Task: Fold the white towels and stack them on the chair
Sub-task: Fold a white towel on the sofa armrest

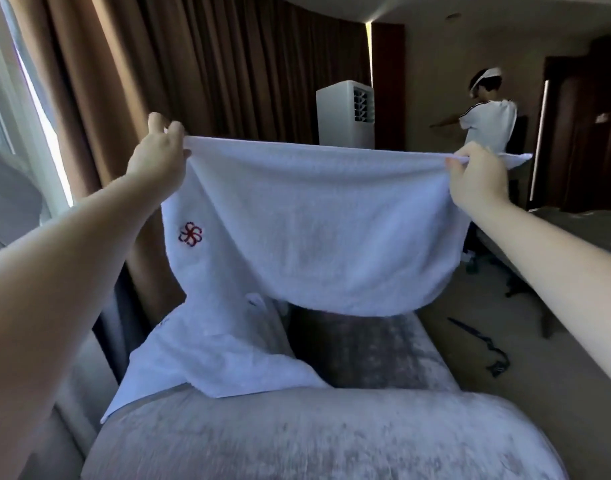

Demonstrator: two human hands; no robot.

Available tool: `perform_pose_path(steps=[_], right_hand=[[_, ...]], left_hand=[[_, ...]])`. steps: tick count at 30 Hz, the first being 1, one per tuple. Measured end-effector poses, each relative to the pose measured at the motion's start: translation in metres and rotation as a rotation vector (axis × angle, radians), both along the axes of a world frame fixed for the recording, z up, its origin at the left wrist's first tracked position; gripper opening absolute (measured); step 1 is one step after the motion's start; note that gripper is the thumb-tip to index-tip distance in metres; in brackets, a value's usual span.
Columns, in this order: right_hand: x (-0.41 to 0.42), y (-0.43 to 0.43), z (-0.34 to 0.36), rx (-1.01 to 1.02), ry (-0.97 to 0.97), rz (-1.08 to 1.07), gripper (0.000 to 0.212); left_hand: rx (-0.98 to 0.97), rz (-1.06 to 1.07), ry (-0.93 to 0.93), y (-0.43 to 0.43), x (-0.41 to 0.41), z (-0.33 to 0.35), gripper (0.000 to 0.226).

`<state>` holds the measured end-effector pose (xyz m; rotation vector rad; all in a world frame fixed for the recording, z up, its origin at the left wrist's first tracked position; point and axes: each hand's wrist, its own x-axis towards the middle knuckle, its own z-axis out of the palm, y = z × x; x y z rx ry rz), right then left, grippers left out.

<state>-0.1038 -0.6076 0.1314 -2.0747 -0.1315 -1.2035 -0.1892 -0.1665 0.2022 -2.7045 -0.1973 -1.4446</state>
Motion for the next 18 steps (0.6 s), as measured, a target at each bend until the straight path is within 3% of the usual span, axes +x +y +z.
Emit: perform_pose_path(steps=[6, 15, 18], right_hand=[[-0.039, -0.007, -0.044, -0.007, 0.024, 0.054, 0.02], [-0.147, -0.026, -0.229, -0.097, 0.059, 0.135, 0.025], [-0.178, -0.029, -0.274, -0.125, 0.062, 0.189, 0.033]], left_hand=[[0.008, 0.025, -0.024, -0.015, -0.034, -0.038, 0.029], [-0.034, -0.066, 0.055, -0.024, -0.133, -0.205, 0.02], [-0.144, -0.082, 0.079, -0.028, -0.169, -0.256, 0.016]])
